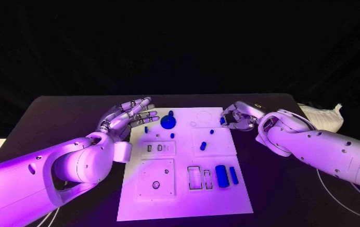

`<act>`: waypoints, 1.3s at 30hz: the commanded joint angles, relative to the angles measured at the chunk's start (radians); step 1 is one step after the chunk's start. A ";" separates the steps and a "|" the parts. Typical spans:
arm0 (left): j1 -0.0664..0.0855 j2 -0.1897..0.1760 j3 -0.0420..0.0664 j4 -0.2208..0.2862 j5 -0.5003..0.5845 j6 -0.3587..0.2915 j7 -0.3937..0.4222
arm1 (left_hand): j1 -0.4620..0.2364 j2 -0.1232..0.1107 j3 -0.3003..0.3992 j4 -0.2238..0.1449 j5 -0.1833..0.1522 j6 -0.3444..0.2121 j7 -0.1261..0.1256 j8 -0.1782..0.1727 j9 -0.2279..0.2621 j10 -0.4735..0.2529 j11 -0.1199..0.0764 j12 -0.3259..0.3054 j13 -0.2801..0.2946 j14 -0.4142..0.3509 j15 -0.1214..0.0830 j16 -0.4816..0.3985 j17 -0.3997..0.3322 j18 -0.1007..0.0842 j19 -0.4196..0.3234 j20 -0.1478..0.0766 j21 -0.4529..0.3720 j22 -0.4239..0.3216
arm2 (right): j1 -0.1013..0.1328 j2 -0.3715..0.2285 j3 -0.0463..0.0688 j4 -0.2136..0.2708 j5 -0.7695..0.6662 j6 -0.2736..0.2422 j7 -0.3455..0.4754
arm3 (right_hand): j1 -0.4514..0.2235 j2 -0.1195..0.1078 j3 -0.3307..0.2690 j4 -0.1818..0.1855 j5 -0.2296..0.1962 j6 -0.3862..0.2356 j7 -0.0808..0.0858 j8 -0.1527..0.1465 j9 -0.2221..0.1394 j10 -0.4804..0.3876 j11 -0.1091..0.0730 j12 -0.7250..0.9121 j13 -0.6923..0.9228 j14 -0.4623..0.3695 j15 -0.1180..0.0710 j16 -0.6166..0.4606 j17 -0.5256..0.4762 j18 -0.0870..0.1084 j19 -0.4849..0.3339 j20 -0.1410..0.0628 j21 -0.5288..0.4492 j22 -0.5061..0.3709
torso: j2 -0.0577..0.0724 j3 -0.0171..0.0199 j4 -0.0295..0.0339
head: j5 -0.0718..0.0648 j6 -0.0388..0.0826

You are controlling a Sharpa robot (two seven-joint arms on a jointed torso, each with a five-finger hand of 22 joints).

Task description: Assemble the parts on the task board

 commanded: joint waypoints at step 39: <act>0.001 0.000 0.001 0.002 0.001 0.017 0.004 | 0.003 0.008 -0.001 -0.010 -0.004 0.002 0.057 -0.001 0.000 -0.003 0.001 -0.006 0.000 0.005 0.000 -0.006 -0.001 0.018 0.006 0.001 -0.005 -0.002 | -0.006 0.034 0.000 -0.030 0.021 0.009 -0.009 | 0.016 0.066 0.017 -0.033 -0.014 0.131 -0.040 0.044 0.020 0.018 -0.032 0.032 0.088 0.100 -0.024 0.008 0.237 -0.013 0.014 -0.017 0.008 0.020 | -0.002 0.0007 -0.0016 | 0.005 -0.012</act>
